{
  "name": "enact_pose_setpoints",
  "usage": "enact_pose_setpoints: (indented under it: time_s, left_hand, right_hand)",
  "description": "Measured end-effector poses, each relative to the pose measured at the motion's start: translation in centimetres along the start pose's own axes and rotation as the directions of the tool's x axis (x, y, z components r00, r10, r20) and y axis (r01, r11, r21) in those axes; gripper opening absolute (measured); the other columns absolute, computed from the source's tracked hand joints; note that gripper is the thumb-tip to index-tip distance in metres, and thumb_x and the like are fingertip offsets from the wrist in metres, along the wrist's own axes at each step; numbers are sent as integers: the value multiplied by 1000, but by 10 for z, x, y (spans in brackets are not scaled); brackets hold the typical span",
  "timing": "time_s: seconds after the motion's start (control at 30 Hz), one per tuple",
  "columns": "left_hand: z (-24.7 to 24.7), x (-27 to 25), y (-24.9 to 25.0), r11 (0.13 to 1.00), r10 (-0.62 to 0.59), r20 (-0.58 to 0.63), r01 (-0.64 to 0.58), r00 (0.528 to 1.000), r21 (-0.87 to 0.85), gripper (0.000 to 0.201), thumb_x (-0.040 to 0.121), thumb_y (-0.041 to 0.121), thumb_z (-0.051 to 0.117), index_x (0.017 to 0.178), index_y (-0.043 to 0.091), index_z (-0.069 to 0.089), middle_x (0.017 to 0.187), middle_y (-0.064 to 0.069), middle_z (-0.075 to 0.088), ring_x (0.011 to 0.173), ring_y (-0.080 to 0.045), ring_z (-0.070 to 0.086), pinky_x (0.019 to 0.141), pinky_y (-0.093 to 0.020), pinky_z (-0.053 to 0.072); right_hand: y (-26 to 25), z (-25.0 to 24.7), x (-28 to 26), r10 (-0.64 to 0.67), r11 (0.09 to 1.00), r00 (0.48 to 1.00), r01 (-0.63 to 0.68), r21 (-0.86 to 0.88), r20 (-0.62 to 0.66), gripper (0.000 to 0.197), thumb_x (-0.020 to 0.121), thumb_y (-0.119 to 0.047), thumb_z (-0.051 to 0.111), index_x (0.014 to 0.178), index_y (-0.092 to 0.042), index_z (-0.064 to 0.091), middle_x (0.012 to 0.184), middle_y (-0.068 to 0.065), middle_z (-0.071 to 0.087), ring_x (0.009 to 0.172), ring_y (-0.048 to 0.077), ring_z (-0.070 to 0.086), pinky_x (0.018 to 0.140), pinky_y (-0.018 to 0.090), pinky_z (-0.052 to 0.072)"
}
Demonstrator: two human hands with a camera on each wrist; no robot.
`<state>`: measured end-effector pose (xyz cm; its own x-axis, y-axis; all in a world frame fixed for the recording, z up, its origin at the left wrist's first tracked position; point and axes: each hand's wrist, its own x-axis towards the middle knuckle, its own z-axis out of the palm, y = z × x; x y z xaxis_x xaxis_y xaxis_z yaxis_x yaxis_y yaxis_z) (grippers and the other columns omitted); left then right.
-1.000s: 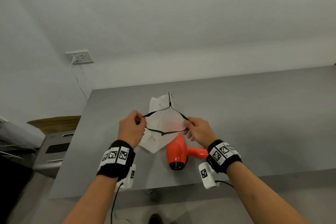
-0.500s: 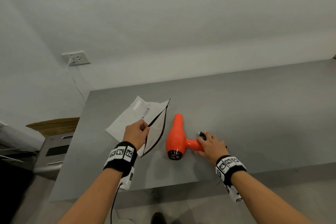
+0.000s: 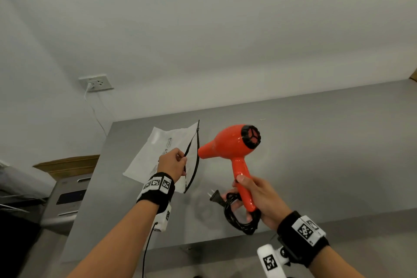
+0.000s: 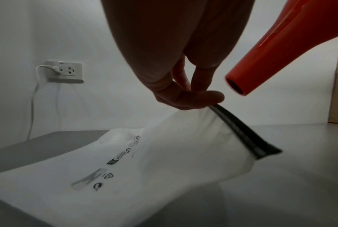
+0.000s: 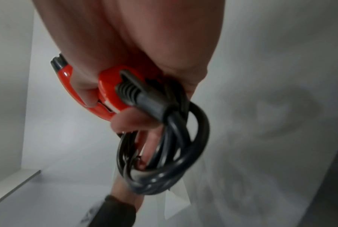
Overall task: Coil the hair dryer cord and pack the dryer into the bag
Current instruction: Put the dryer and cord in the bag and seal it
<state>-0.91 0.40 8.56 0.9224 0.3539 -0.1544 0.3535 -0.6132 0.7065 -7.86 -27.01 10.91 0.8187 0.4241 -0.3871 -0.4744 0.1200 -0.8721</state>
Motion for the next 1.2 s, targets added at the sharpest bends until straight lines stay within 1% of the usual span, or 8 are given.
enact_pose_setpoints:
  time_s: [0.1, 0.27, 0.43, 0.57, 0.73, 0.9, 1.07, 1.2]
  left_hand:
    - [2, -1, 10, 997, 77, -20, -77, 997, 9, 2, 94, 11, 64, 92, 11, 65, 91, -13, 68, 63, -24, 72, 47, -15, 53]
    - [6, -5, 19, 958, 279, -20, -277, 960, 70, 7, 91, 18, 67, 86, 23, 67, 82, 6, 67, 73, -19, 68, 72, -43, 62]
    - [5, -25, 42, 881, 473, -68, -472, 878, 36, 7, 91, 18, 66, 86, 21, 65, 84, 8, 64, 77, -12, 60, 76, -33, 54]
    - [9, -47, 52, 778, 624, 76, -627, 778, 29, 3, 94, 20, 61, 92, 21, 63, 88, 7, 60, 80, -12, 58, 75, -31, 52]
    - [20, -72, 41, 669, 725, 202, -743, 658, 20, 7, 100, 21, 54, 98, 17, 59, 93, 8, 55, 76, -11, 53, 69, -20, 46]
    - [20, -80, 15, 724, 670, 165, -686, 723, 65, 7, 101, 21, 52, 98, 16, 56, 89, 11, 50, 68, -2, 47, 63, -15, 36]
    - [23, -94, 23, 810, 586, 58, -583, 808, -53, 4, 99, 23, 55, 97, 22, 57, 84, 10, 59, 69, -7, 57, 63, -16, 47]
    - [29, -105, 50, 834, 538, 36, -526, 842, -168, 4, 97, 24, 57, 93, 23, 59, 82, 6, 63, 73, -13, 62, 67, -30, 56]
  right_hand:
    - [13, 10, 2, 42, 999, 998, -41, -32, 42, 48, 98, -41, 56, 118, 2, 52, 103, 22, 76, 71, 32, 70, 35, 24, 48]
    - [23, 20, 7, 139, 987, 988, -132, -86, 74, 52, 96, -47, 58, 120, -1, 53, 102, 21, 77, 67, 28, 71, 34, 24, 47]
    - [19, 22, 24, 226, 964, 972, -215, -158, 56, 52, 94, -50, 58, 120, -6, 55, 99, 21, 77, 61, 29, 69, 34, 23, 44]
    - [3, 26, 40, 252, 957, 968, -246, -155, 20, 53, 94, -46, 61, 117, 1, 55, 79, 12, 69, 50, 26, 64, 32, 23, 41]
    - [-27, 19, 59, 232, 973, 973, -232, 12, -13, 37, 99, -38, 54, 100, -2, 60, 80, 18, 61, 36, 16, 58, 28, 17, 37]
    - [-27, 7, 72, 205, 926, 977, -176, 333, -52, 25, 96, -27, 56, 97, -2, 55, 82, 15, 58, 50, 20, 53, 37, 20, 47]
    - [-7, 10, 78, 97, 889, 994, -69, 453, -40, 11, 87, -19, 60, 80, -10, 62, 80, 8, 57, 76, 25, 60, 84, 41, 50]
    - [-1, 22, 77, 31, 981, 997, -17, 191, -73, 18, 90, -16, 56, 92, -7, 71, 83, 13, 68, 74, 22, 67, 65, 33, 55]
